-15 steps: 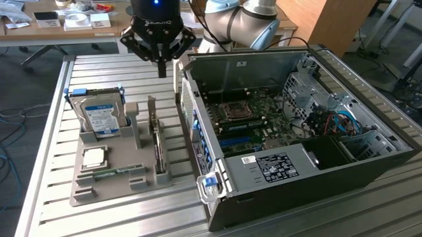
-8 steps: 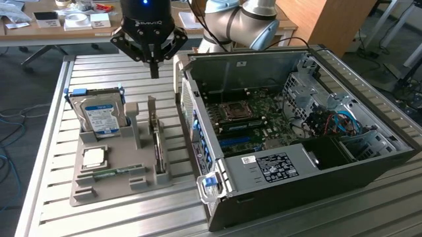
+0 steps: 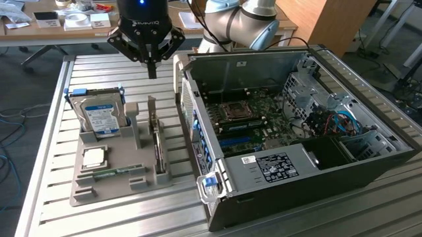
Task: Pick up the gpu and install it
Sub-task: 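Reach for the gpu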
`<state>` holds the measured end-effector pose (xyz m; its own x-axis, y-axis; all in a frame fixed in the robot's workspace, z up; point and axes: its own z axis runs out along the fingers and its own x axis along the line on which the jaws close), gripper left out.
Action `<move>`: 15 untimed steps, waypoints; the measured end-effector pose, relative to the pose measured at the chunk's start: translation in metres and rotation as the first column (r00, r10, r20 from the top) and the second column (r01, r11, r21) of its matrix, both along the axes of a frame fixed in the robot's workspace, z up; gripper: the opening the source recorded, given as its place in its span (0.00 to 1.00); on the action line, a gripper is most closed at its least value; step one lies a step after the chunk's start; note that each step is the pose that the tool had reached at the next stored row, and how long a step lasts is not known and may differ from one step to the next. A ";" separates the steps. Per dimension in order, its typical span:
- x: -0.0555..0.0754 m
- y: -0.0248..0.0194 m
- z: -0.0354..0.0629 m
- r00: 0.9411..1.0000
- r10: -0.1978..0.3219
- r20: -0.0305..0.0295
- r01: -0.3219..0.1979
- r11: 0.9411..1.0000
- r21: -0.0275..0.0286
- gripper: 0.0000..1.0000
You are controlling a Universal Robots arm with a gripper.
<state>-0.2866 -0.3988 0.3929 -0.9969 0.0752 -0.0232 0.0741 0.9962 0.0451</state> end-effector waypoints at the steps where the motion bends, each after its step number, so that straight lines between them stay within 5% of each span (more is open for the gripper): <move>1: 0.000 0.0000 0.0000 1.000 0.000 0.000 0.000 1.000 0.000 0.11; 6: -0.002 -0.0039 0.0000 1.000 0.000 0.000 0.000 1.000 0.000 0.11; 15: -0.005 -0.0247 -0.0002 1.000 0.000 0.000 0.000 1.000 0.000 0.11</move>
<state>-0.2913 -0.4235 0.3927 -0.9969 0.0752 -0.0232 0.0741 0.9962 0.0451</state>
